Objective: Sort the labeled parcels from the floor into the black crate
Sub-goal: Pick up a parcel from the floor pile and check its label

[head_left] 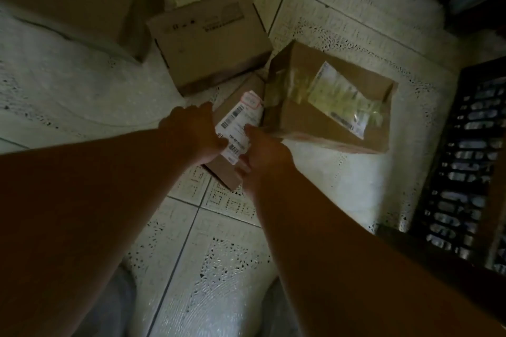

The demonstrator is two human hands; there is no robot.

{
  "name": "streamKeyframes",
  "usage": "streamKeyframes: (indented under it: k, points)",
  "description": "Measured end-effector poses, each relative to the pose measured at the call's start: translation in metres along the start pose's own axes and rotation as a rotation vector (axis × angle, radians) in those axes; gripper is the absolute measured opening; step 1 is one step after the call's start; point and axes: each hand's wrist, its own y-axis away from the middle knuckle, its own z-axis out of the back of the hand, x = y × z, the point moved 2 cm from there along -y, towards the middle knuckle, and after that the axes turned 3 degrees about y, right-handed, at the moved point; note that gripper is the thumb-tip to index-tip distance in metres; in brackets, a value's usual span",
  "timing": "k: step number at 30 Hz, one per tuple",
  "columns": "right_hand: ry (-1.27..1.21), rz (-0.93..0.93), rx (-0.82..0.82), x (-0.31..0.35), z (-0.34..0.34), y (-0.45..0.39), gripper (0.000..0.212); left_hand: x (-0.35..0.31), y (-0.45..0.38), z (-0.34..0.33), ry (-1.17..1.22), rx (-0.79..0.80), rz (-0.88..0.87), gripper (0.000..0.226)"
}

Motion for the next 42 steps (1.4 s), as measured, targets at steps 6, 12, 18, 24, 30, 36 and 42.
streamKeyframes:
  k: [6, 12, 18, 24, 30, 36, 42]
  points:
    - [0.317, -0.063, -0.253, -0.012, 0.003, -0.021, 0.045, 0.002, -0.001, -0.02, 0.225, 0.033, 0.105, 0.054]
    - [0.106, -0.033, -0.101, -0.006, 0.01, 0.023, 0.057, 0.008, 0.026, 0.025, 0.727, -0.092, 0.311, 0.044]
    - [0.11, 0.114, -0.015, 0.038, -0.01, 0.159, 0.061, 0.017, 0.133, 0.114, 0.54, -0.232, 0.349, 0.054]
    - [0.32, 0.442, -0.016, 0.112, 0.007, 0.347, 0.071, -0.014, 0.282, 0.254, 0.656, -0.55, 0.264, 0.049]
    - [0.306, 0.847, -0.2, 0.196, 0.074, 0.58, 0.057, -0.089, 0.451, 0.422, 0.885, -0.723, 0.045, 0.048]
    - [0.101, 1.055, -0.298, 0.215, 0.14, 0.737, 0.054, -0.138, 0.582, 0.517, 1.021, -0.722, -0.156, 0.048]
    - [0.05, 1.258, -0.19, 0.212, 0.177, 0.805, 0.052, -0.153, 0.657, 0.547, 1.038, -0.815, -0.23, 0.061]
